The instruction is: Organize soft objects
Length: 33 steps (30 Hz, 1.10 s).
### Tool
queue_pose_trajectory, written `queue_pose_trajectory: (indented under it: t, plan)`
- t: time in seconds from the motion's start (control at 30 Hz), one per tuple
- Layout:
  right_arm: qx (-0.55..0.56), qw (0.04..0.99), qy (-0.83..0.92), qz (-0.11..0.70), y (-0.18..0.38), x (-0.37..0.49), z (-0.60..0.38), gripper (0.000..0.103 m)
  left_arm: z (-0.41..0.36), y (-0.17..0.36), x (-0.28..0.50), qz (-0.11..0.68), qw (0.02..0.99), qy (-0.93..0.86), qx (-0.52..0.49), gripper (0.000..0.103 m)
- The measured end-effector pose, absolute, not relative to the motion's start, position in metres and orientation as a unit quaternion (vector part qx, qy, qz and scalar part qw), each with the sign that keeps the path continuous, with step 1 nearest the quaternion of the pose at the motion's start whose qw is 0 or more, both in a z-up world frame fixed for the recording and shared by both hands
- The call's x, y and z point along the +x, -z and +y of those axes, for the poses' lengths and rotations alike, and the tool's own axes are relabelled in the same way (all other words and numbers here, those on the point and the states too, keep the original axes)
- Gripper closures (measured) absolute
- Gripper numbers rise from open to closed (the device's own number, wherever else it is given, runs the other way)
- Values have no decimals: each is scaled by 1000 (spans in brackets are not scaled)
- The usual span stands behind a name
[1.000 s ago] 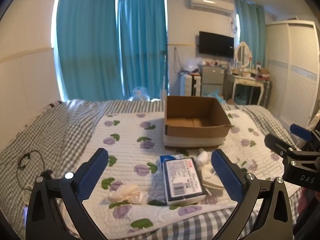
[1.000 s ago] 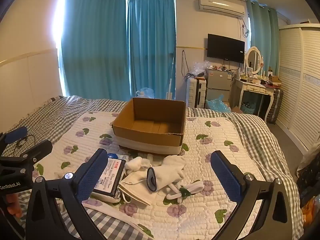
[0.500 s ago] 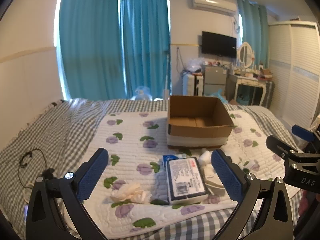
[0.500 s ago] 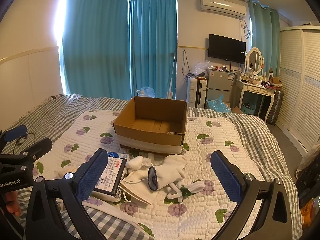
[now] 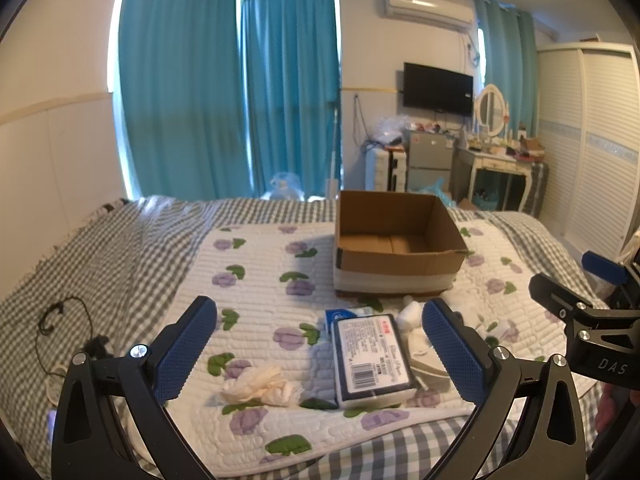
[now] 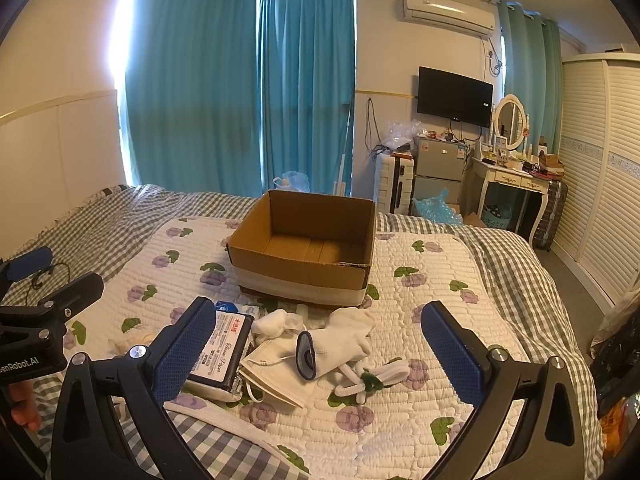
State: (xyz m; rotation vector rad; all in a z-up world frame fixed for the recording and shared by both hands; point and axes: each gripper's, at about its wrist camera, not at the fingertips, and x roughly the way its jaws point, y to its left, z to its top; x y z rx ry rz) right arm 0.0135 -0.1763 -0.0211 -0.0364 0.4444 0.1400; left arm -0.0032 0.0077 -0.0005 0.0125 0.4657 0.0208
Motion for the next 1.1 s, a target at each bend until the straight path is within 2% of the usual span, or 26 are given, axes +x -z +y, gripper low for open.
queue_pose_trajectory:
  t: [1.1]
  plan:
    - [-21,972,-69,222,21,13,-175,0,2,-2,-4,227,974,-7,12,0]
